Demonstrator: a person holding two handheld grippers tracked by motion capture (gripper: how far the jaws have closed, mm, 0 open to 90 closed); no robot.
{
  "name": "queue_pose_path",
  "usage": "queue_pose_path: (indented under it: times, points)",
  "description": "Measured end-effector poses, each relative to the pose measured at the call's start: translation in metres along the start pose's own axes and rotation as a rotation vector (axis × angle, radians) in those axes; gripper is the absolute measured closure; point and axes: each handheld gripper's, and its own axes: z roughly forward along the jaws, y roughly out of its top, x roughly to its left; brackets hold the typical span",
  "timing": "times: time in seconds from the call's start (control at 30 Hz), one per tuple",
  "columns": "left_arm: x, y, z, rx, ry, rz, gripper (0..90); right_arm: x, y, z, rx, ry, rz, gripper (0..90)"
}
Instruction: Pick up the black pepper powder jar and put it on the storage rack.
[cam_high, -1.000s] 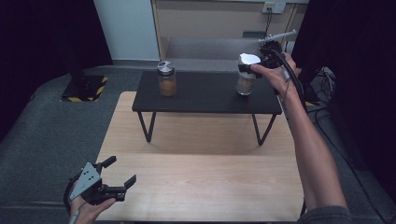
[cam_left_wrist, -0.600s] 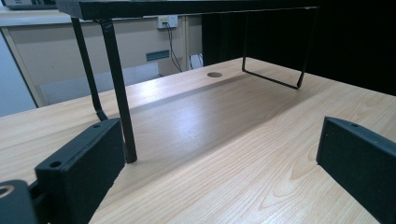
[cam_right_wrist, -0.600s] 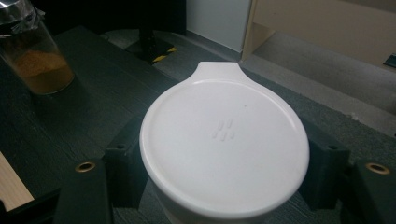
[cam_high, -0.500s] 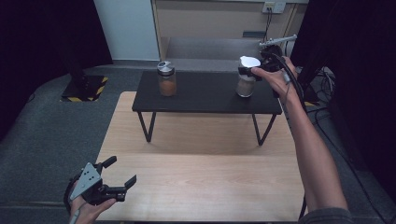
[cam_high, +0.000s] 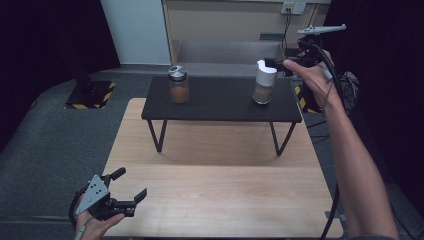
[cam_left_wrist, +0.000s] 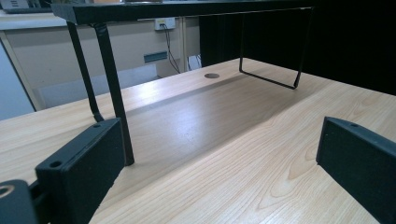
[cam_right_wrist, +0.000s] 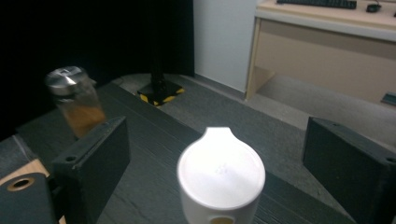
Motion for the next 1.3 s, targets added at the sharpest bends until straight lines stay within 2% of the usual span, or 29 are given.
queue_pose_path:
  times: [0.2, 0.4, 0.67, 0.87, 1.1, 1.3]
  points:
    - [0.000, 0.001, 0.001, 0.003, -0.004, 0.005, 0.1, 0.006, 0.006, -0.029, -0.056, 0.006, -0.051, 8.1]
    - [-0.001, 0.000, 0.000, -0.005, -0.001, 0.003, 0.1, 0.007, 0.000, -0.055, -0.093, 0.020, -0.086, 7.6]
    - [-0.001, 0.001, -0.001, -0.006, 0.002, 0.003, 0.0, 0.012, -0.024, -0.084, -0.132, 0.080, -0.153, 8.2]
    - [-0.002, 0.001, -0.001, -0.007, 0.006, 0.004, 0.0, 0.017, -0.049, -0.098, -0.158, 0.132, -0.170, 8.4]
    - [-0.003, 0.001, -0.001, -0.005, 0.006, 0.004, 0.0, 0.025, -0.078, -0.109, -0.181, 0.177, -0.201, 8.3]
    - [-0.003, 0.001, -0.001, -0.003, 0.007, 0.004, 0.0, 0.031, -0.103, -0.114, -0.187, 0.198, -0.207, 8.3]
